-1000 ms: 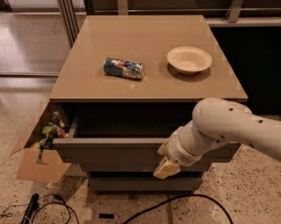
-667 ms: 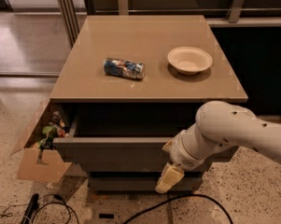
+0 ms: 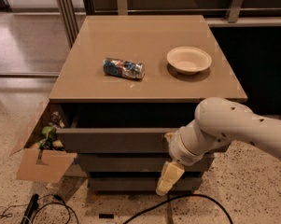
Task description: Close top drawer
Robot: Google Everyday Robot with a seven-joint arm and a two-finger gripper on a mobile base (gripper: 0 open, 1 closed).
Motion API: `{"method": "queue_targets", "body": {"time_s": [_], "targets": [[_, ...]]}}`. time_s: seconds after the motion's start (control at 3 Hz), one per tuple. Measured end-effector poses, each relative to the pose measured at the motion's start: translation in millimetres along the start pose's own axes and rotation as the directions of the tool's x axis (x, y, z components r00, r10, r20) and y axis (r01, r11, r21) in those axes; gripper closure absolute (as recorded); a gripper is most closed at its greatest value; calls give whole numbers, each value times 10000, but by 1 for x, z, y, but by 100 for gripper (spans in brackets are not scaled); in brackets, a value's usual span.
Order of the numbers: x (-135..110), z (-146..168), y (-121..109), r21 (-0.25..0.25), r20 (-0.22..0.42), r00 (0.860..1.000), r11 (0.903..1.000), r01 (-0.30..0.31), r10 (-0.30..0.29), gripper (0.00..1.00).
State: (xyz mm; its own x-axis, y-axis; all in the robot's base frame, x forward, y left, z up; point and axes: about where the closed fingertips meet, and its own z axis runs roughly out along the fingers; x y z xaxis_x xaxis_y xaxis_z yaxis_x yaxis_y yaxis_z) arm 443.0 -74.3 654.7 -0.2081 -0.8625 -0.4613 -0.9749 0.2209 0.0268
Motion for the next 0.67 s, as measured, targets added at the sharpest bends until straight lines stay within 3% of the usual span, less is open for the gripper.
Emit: {"method": "queue_targets", "body": {"time_s": [0.67], "targets": [[-4, 8, -25, -148, 68, 9999, 9998, 128, -127, 0]]}}
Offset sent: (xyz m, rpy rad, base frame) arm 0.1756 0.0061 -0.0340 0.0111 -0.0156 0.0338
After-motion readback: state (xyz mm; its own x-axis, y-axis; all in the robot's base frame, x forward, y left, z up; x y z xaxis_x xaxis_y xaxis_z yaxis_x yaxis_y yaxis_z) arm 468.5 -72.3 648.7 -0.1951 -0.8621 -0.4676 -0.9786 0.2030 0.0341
